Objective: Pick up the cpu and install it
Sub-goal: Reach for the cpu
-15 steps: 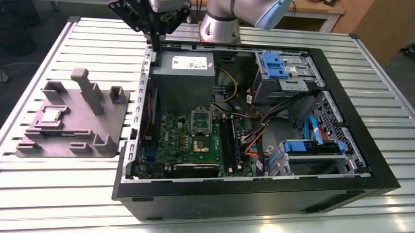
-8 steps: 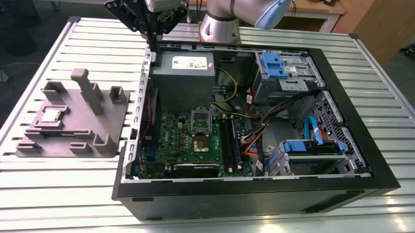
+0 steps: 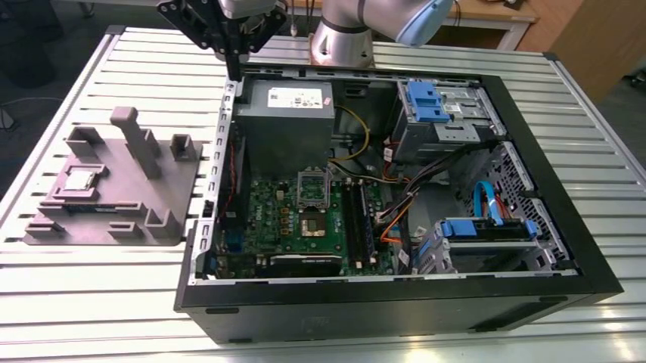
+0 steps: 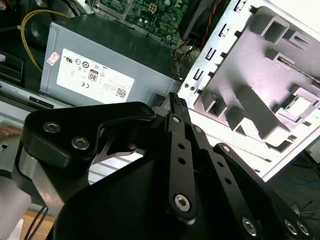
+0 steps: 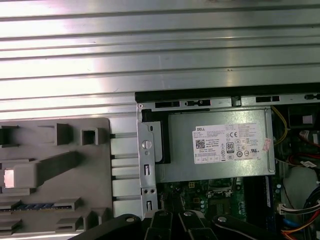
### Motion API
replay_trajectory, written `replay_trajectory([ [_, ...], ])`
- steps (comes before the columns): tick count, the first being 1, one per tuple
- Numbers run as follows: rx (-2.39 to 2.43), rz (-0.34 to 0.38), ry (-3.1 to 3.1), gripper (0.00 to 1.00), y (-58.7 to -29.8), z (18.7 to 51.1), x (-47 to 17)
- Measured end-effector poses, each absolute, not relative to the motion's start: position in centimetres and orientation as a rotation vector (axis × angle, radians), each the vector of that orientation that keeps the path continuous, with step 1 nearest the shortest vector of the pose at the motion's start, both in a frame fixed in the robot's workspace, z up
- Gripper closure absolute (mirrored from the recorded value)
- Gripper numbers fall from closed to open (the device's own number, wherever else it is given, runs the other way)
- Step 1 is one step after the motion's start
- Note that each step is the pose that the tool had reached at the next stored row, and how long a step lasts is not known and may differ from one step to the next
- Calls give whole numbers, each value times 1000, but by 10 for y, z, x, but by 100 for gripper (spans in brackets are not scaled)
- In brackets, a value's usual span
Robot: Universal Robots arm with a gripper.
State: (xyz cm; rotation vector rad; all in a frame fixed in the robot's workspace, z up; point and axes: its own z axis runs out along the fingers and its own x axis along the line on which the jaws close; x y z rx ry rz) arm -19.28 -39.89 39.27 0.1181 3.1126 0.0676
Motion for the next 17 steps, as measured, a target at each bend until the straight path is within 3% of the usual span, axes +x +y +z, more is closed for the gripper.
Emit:
replay_trajectory([
  [17, 118, 68, 3113, 89, -399, 392, -208],
])
